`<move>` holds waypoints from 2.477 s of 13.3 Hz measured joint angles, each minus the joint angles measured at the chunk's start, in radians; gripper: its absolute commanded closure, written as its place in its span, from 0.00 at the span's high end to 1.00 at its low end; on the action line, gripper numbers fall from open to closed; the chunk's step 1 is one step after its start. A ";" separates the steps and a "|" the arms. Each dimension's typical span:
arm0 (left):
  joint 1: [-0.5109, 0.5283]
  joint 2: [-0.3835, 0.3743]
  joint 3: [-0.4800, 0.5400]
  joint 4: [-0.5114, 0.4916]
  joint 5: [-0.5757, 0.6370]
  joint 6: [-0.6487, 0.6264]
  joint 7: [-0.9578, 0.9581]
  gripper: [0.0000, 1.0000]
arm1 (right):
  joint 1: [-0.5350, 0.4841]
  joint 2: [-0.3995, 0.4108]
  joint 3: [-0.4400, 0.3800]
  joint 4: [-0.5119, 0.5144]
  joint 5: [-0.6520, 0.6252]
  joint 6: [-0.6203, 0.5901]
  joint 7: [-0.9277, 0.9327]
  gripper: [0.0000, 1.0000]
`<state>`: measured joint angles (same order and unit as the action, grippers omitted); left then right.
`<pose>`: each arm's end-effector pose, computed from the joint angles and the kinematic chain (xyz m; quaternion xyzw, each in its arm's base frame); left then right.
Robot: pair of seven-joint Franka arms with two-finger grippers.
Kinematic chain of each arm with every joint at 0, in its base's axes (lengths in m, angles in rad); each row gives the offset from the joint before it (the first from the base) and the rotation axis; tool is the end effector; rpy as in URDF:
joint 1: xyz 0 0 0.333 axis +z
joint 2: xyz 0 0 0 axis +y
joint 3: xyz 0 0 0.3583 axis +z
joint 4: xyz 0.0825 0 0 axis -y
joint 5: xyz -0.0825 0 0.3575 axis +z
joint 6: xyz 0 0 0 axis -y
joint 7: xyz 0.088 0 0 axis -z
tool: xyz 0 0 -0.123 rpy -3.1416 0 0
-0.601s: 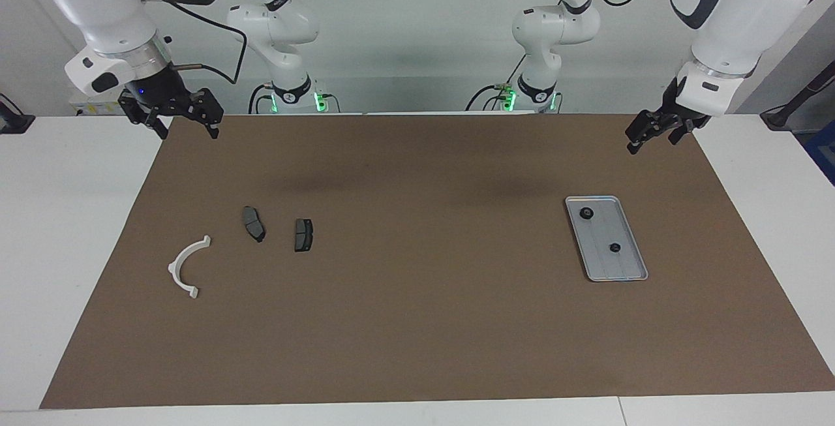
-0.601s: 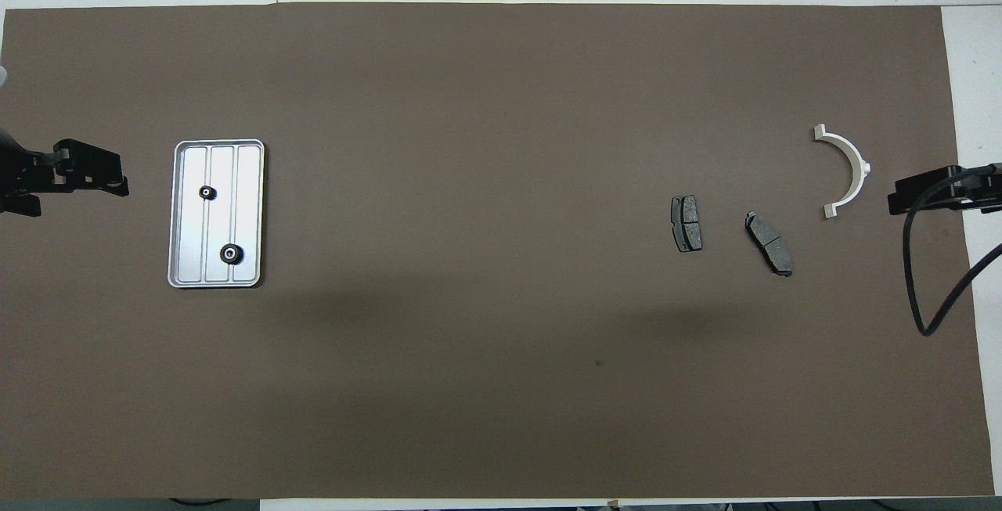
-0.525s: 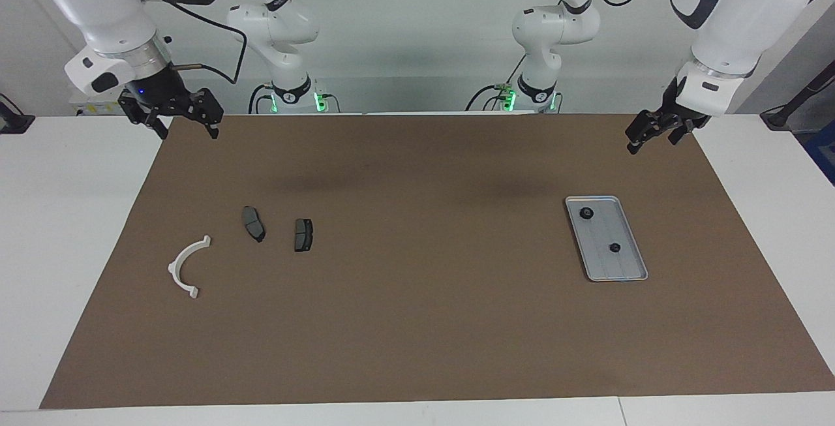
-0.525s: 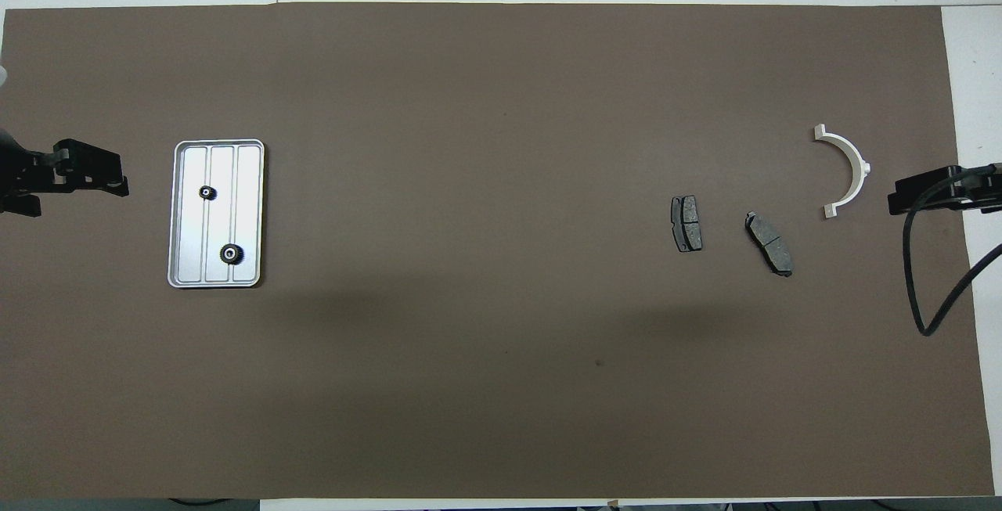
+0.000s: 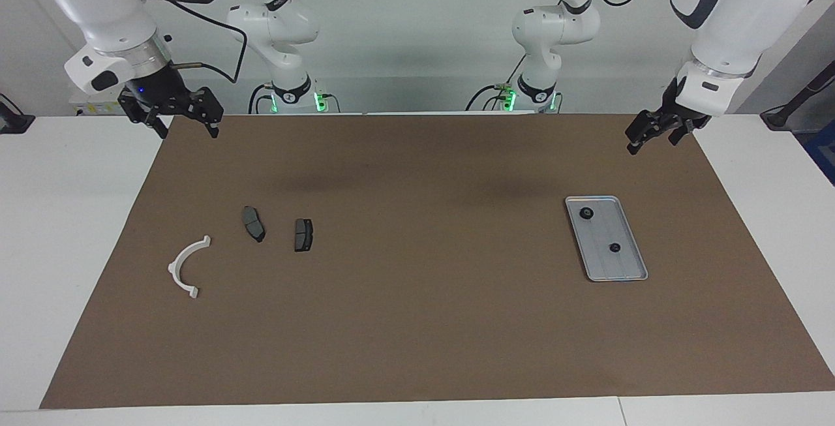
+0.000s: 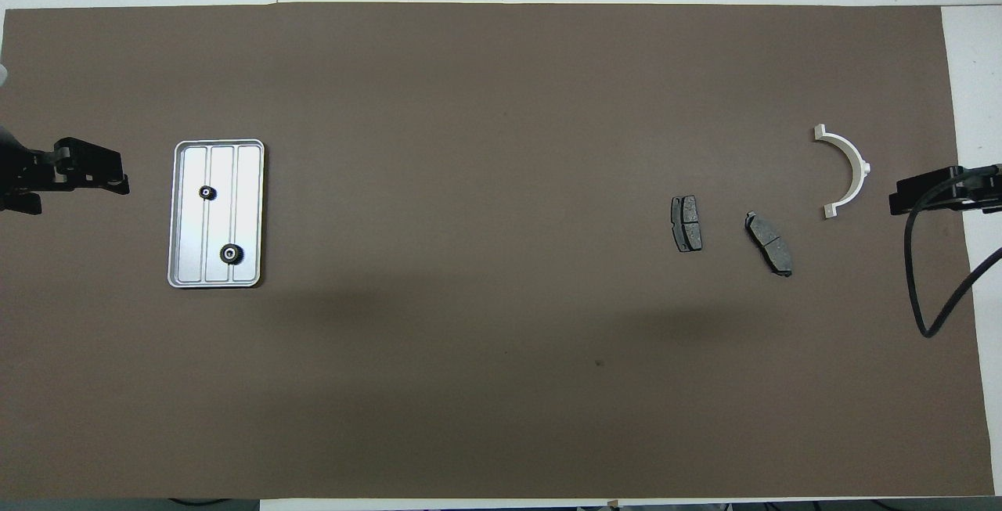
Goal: Place bearing gear from tray to pile
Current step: 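Move the left gripper over the black gear on the silver tray, then lower the left gripper and grasp the black gear on the tray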
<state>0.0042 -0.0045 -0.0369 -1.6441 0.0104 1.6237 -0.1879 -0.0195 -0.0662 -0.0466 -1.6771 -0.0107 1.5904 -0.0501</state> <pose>0.5290 -0.0161 0.6250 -0.9970 -0.0772 0.0073 0.0061 0.5034 -0.0355 0.6393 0.9999 -0.0078 -0.0105 0.0032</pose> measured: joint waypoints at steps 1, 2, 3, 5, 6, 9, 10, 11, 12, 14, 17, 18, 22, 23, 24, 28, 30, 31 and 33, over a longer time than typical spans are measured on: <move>0.000 0.000 -0.002 0.000 0.000 0.000 0.000 1.00 | 0.000 -0.001 -0.001 0.000 0.000 0.000 0.000 1.00; 0.000 0.000 -0.004 -0.001 0.000 0.004 -0.004 1.00 | -0.001 -0.002 -0.004 0.000 0.000 0.000 0.000 1.00; 0.000 0.000 -0.003 -0.005 0.000 0.025 -0.009 1.00 | -0.001 -0.002 -0.006 0.000 0.000 0.000 0.001 1.00; 0.000 0.001 -0.002 -0.027 0.000 0.086 -0.013 1.00 | -0.001 -0.002 -0.008 0.000 0.000 0.001 0.017 1.00; 0.000 0.003 -0.003 -0.045 0.000 0.106 -0.015 1.00 | -0.001 -0.002 -0.008 0.000 0.000 0.002 0.034 1.00; 0.000 0.009 -0.003 -0.164 0.000 0.216 -0.018 1.00 | 0.001 -0.002 -0.002 0.000 0.000 0.002 0.054 1.00; -0.001 0.009 -0.005 -0.221 -0.001 0.257 -0.019 1.00 | 0.001 -0.002 0.000 0.000 0.000 0.002 0.056 1.00; -0.003 0.009 -0.008 -0.272 -0.001 0.291 -0.024 1.00 | 0.001 -0.002 0.001 0.000 0.000 0.002 0.056 1.00; -0.010 0.008 -0.009 -0.312 -0.001 0.318 -0.036 1.00 | 0.001 -0.002 0.001 0.000 0.000 0.002 0.056 1.00; -0.017 0.008 -0.010 -0.376 -0.001 0.363 -0.052 1.00 | 0.000 -0.002 0.000 0.000 0.000 0.002 0.056 1.00; -0.014 0.007 -0.004 -0.465 -0.001 0.444 -0.056 1.00 | 0.001 -0.002 0.001 0.000 0.000 0.002 0.056 1.00; -0.012 0.007 -0.001 -0.489 -0.001 0.467 -0.056 0.99 | 0.001 -0.002 0.001 0.000 0.000 0.002 0.056 1.00; -0.003 0.007 0.008 -0.562 -0.001 0.549 -0.060 0.82 | 0.001 -0.002 0.001 0.000 0.000 0.002 0.055 1.00; -0.001 0.009 0.008 -0.573 -0.001 0.568 -0.061 0.82 | 0.001 -0.002 0.001 0.000 0.000 0.002 0.053 1.00; 0.000 0.012 0.008 -0.582 -0.001 0.586 -0.062 0.82 | 0.001 -0.002 0.001 0.000 0.000 0.002 0.052 1.00; 0.000 0.051 0.006 -0.604 -0.001 0.652 -0.063 0.82 | 0.001 -0.002 0.001 -0.004 0.000 0.002 0.051 1.00; 0.000 0.075 0.001 -0.625 -0.001 0.698 -0.063 0.82 | 0.001 -0.002 0.001 -0.006 0.000 0.002 0.050 1.00; 0.000 0.085 -0.001 -0.632 -0.001 0.713 -0.063 0.83 | 0.001 -0.002 0.001 -0.007 0.000 0.002 0.050 1.00; 0.000 0.101 -0.003 -0.636 -0.001 0.728 -0.063 0.82 | 0.001 -0.002 0.001 -0.007 0.000 0.002 0.050 1.00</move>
<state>0.0038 0.0965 -0.0395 -2.2803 0.0092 2.3514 -0.2505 -0.0189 -0.0681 -0.0457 -1.6839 -0.0102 1.5921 -0.0003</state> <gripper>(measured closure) 0.198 0.000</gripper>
